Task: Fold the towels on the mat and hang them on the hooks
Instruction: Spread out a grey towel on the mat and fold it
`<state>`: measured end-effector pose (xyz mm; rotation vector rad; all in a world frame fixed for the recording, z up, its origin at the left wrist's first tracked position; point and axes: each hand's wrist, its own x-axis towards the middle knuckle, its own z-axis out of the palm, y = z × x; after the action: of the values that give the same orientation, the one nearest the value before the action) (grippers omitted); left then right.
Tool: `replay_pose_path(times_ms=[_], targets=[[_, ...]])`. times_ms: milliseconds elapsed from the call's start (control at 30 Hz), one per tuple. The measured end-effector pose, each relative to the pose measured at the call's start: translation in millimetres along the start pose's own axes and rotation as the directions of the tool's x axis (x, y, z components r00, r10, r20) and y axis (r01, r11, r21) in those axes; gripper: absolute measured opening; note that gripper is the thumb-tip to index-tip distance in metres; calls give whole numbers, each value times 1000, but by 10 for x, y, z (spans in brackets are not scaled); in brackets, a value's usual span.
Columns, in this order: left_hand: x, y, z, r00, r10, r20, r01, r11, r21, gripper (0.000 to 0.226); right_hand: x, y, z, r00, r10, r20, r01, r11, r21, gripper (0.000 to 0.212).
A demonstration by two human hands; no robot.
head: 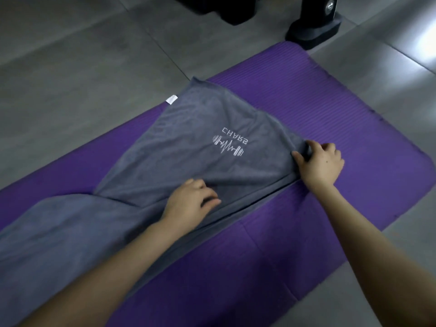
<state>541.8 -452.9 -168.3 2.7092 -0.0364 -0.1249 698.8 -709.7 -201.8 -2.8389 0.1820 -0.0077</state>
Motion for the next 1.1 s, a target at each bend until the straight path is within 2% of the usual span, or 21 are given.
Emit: replay_pose_path(times_ms=[67,167,233,300,433,500,567,633,767,867,1000,1100], targets=[[-94,69,69,979,-69,192,82,995,-62,32,47,26,-12,999,-35,29,36,999,-31,44],[-217,127,172,947,-66,313,57,998,37,40,30,67,-30,995,-98,15,99,992,-72,32],[-267,168,195,946,-55,319,38,998,59,36,-1,105,-63,993,-114,-31,111,991,-74,28],[-259,247,170,954,-54,293,60,998,-11,34,6,185,-142,992,-91,-92,84,993,-82,27],[-80,640,132,973,46,227,-7,985,-173,35,102,537,-365,977,69,-199,-95,988,-122,29],[-13,863,180,962,110,250,-61,979,-197,34,113,710,-439,973,130,-190,-165,970,-178,30],[22,958,251,951,131,280,-87,983,-165,33,94,802,-459,983,113,-147,-150,951,-272,31],[40,889,284,966,107,235,-79,989,-128,30,66,779,-463,988,34,-153,-78,954,-290,36],[92,454,212,999,-20,-49,18,999,-38,19,93,328,-414,978,-179,-107,163,976,-147,45],[202,50,127,957,-192,-218,217,971,99,20,255,-136,-263,970,-243,-2,243,970,-20,42],[490,-359,9,866,-441,-234,480,865,144,35,604,-585,-38,950,-282,136,281,959,25,54],[698,-548,-9,825,-517,-230,553,822,135,40,868,-733,116,926,-239,292,248,969,7,68]])
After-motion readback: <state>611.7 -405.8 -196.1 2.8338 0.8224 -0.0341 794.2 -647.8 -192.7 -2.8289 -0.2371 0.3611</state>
